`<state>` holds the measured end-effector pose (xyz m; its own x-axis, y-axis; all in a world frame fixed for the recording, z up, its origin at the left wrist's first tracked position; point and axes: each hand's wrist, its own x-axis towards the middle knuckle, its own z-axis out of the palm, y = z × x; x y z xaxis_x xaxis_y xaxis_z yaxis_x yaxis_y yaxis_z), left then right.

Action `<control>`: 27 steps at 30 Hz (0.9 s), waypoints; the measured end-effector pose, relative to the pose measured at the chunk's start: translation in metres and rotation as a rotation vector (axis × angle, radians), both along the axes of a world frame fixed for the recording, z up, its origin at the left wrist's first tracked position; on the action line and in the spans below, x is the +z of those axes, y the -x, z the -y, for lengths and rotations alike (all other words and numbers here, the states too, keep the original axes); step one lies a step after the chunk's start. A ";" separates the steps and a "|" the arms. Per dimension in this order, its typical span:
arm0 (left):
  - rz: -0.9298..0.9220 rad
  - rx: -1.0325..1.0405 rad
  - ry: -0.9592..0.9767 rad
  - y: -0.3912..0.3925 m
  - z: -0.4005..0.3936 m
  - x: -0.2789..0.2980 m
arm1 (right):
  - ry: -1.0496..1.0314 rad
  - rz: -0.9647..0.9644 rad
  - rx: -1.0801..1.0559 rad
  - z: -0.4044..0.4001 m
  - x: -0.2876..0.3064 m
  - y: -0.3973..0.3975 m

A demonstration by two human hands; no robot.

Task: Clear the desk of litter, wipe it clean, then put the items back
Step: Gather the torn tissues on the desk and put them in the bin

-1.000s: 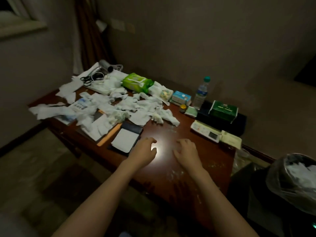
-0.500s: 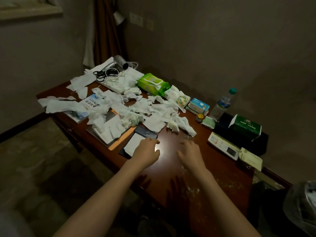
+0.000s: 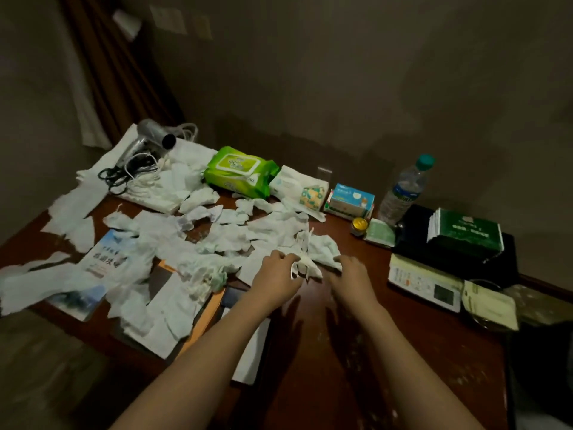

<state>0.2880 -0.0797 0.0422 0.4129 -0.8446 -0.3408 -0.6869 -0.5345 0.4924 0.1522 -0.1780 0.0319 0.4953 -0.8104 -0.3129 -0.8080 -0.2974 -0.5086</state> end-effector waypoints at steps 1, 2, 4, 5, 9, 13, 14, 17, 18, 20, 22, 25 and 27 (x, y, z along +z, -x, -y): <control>-0.005 -0.003 -0.009 0.001 0.007 -0.004 | -0.006 -0.015 -0.012 0.005 0.000 0.002; -0.005 -0.001 -0.005 0.002 0.015 -0.007 | 0.002 -0.023 -0.024 0.010 -0.002 0.005; 0.005 0.037 0.004 0.004 0.033 -0.014 | 0.014 -0.033 -0.053 0.019 -0.007 0.013; 0.022 0.058 0.003 0.006 0.041 -0.018 | 0.011 -0.039 -0.074 0.023 -0.010 0.017; 0.143 0.042 -0.085 0.012 0.070 -0.037 | 0.007 -0.033 -0.160 0.028 -0.018 0.031; 0.149 -0.001 -0.158 0.011 0.084 -0.062 | -0.005 -0.058 -0.222 0.026 -0.023 0.036; 0.148 -0.021 -0.164 0.010 0.084 -0.067 | -0.010 -0.068 -0.234 0.026 -0.025 0.035; 0.119 -0.090 -0.184 0.005 0.081 -0.081 | -0.030 -0.073 -0.256 0.030 -0.030 0.026; 0.077 -0.103 -0.170 0.003 0.079 -0.084 | -0.034 -0.076 -0.243 0.031 -0.031 0.020; -0.034 -0.111 -0.139 -0.003 0.074 -0.086 | -0.036 -0.100 -0.191 0.035 -0.034 0.003; -0.089 -0.100 -0.123 -0.010 0.071 -0.081 | -0.060 -0.155 -0.202 0.039 -0.037 -0.018; -0.139 -0.025 -0.088 -0.027 0.068 -0.068 | -0.130 -0.281 -0.285 0.044 -0.044 -0.052; -0.139 0.011 -0.063 -0.040 0.065 -0.058 | -0.125 -0.344 -0.270 0.045 -0.050 -0.072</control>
